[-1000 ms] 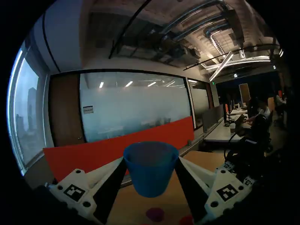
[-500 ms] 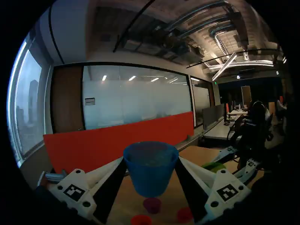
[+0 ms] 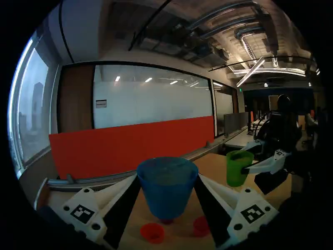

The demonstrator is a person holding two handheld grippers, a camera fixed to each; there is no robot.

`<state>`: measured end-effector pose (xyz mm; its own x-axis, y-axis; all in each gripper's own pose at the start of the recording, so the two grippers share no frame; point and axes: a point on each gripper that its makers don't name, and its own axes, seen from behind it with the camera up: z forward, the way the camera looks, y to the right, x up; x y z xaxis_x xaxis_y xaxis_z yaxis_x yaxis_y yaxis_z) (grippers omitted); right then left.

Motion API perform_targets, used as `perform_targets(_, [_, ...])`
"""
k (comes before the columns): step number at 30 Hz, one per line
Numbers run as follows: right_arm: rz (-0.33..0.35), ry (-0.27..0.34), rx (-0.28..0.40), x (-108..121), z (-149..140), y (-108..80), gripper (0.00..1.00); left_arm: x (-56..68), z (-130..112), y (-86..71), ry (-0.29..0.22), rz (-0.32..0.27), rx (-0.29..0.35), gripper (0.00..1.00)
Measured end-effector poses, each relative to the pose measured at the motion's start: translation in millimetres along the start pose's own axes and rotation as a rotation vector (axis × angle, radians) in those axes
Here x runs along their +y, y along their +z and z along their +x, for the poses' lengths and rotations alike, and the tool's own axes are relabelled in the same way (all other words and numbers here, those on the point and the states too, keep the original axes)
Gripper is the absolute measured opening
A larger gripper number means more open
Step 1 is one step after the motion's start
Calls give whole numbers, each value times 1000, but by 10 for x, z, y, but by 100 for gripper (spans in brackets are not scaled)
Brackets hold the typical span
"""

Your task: Pour water

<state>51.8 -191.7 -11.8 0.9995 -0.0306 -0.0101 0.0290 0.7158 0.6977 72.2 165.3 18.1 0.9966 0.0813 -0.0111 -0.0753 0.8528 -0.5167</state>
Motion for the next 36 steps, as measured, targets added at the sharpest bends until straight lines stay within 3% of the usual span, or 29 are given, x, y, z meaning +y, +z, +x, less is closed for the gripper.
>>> perform_targets(20, [-123,6,-8,451,-53,-387,90,127,-467,-216,2,1,-31,86])
perform_targets(36, [-210,17,-7,773,-75,-639,90,204,-748,-289,-6,-20,-64,86])
